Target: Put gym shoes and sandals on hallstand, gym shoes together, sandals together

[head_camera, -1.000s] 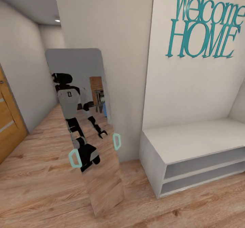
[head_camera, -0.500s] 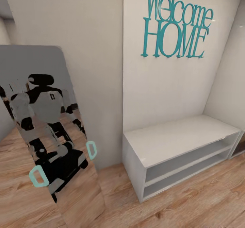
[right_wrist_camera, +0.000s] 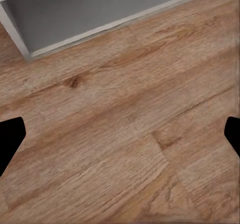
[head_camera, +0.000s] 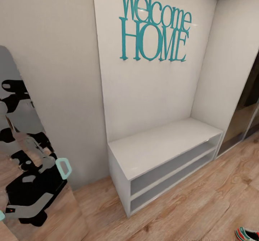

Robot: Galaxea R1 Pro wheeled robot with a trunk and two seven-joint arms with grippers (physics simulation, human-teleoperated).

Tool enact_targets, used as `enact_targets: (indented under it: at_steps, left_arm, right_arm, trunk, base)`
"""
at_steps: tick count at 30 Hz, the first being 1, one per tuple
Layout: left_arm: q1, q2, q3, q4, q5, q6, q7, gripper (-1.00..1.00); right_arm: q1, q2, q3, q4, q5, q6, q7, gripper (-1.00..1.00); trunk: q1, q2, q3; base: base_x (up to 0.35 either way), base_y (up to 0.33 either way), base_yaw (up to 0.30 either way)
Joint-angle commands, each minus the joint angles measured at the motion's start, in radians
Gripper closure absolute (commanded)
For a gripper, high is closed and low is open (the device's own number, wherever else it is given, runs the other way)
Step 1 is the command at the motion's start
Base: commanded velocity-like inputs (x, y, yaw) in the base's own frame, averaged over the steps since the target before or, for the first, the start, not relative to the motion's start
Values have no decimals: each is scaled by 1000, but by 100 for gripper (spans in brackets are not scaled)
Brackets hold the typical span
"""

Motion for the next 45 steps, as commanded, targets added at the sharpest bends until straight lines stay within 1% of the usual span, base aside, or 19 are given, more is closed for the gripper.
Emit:
enact_targets:
  at_steps: [1,25,35,45]
  left_arm:
    - [0,0,0,0,1,-3,0,-100]
    - [-1,1,0,0,1,-3,0,-100]
    - [-1,2,0,0,1,-3,0,-100]
    - [-1,3,1,8,1,-3,0,-100]
  right_arm:
    - [-1,0,0,1,1,-3,0,-100]
    - [-1,0,0,1,1,-4,0,-100]
    - [-1,0,0,1,1,-4,0,-100]
    - [-1,0,0,1,1,-4,0,-100]
  trunk:
    - [0,-1,-1]
    - [0,-1,-1]
    - [0,-1,-1]
    - [0,-1,-1]
  base:
    - [17,-271,-268]
    - [16,-273,-268]
    - [195,-228,-268]
    - [281,-142,-268]
